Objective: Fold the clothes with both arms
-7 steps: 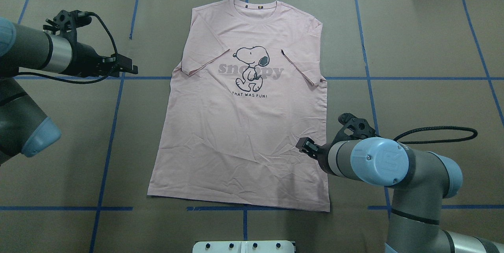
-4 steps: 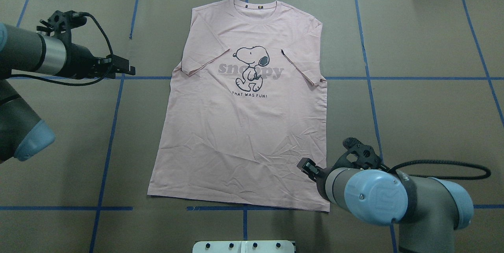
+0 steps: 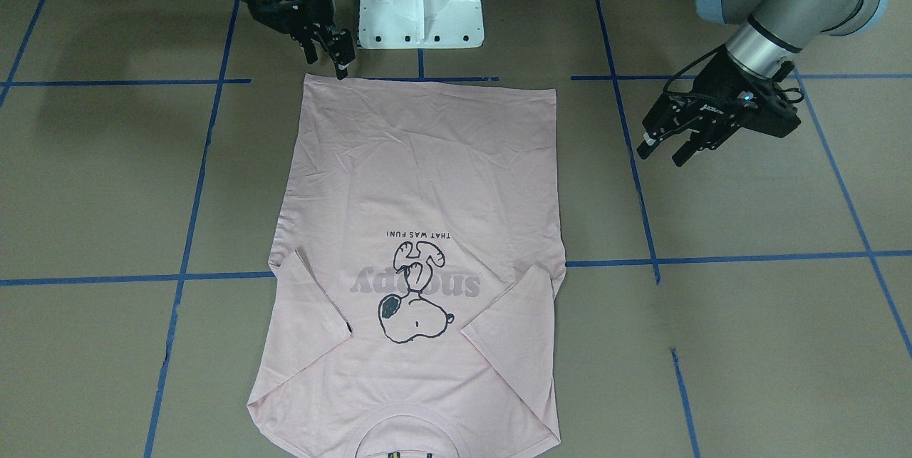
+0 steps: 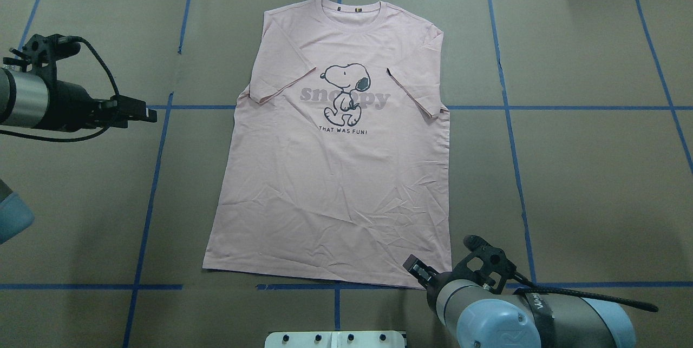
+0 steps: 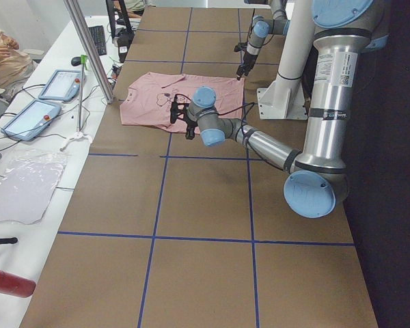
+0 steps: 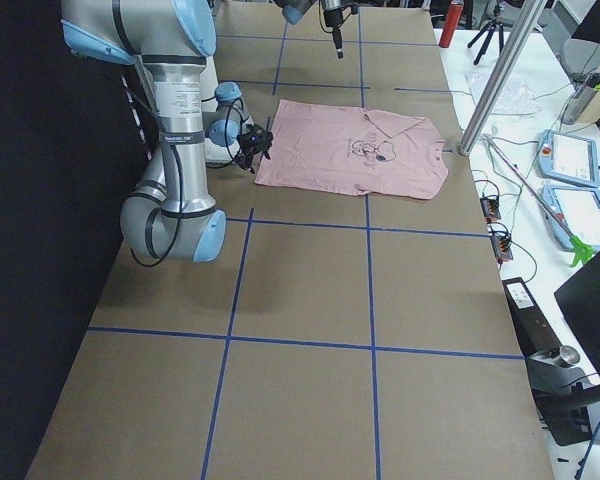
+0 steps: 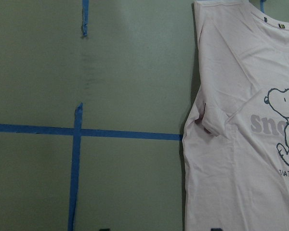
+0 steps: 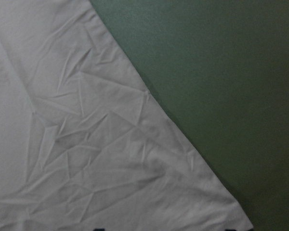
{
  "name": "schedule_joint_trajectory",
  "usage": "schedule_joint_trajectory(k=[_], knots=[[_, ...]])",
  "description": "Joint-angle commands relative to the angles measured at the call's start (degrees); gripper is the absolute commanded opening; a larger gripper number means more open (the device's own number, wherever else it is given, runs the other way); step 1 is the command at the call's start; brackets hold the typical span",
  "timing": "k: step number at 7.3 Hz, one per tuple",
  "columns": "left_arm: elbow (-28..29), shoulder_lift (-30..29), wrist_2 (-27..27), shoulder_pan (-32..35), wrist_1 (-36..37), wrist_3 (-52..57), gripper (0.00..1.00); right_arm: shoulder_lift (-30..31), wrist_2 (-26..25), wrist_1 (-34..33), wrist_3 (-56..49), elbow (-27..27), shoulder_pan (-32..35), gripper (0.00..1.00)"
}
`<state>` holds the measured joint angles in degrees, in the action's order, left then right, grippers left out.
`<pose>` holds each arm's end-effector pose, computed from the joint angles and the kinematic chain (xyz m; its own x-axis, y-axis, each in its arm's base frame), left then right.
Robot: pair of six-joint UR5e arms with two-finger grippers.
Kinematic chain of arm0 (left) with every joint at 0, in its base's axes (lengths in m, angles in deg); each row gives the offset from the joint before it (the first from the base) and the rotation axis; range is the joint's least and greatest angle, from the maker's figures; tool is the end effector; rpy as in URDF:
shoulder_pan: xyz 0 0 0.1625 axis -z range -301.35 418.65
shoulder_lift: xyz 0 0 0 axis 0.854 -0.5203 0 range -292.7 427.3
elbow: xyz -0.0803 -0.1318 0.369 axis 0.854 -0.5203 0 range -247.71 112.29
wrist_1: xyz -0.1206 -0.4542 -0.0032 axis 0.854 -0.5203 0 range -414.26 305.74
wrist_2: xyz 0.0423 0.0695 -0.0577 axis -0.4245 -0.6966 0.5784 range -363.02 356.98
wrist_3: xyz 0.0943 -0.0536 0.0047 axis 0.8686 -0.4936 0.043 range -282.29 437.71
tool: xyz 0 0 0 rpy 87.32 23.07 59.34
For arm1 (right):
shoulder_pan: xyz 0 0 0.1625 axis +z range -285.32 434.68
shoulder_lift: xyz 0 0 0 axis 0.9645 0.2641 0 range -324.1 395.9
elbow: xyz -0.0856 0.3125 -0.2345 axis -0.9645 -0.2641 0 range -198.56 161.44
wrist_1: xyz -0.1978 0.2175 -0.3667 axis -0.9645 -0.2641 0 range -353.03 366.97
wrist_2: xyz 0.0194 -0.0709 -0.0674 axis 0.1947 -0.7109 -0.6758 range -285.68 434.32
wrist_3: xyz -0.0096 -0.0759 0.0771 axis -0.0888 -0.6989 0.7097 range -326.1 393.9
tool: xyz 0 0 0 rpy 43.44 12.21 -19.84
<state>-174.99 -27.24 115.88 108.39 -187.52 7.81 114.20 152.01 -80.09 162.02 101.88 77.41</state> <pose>0.3120 -0.4935 0.3433 0.3878 0.0073 -0.9217 0.2680 0.9559 0.1203 -0.5528 -0.1831 0.2562 0.4332 0.6244 0.6500 -0.5907 0.7414 -0.3185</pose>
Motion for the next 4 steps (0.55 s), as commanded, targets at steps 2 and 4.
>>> schedule_joint_trajectory(k=[2, 4], knots=[[-0.56, -0.55, -0.16, -0.27, -0.07, -1.71, 0.76, 2.11, -0.17, -0.04, 0.20, -0.91, -0.09, 0.84], [-0.65, -0.55, -0.16, -0.35, -0.16, -1.81, 0.77, 2.47, -0.17, -0.13, 0.20, -1.70, -0.26, 0.79]])
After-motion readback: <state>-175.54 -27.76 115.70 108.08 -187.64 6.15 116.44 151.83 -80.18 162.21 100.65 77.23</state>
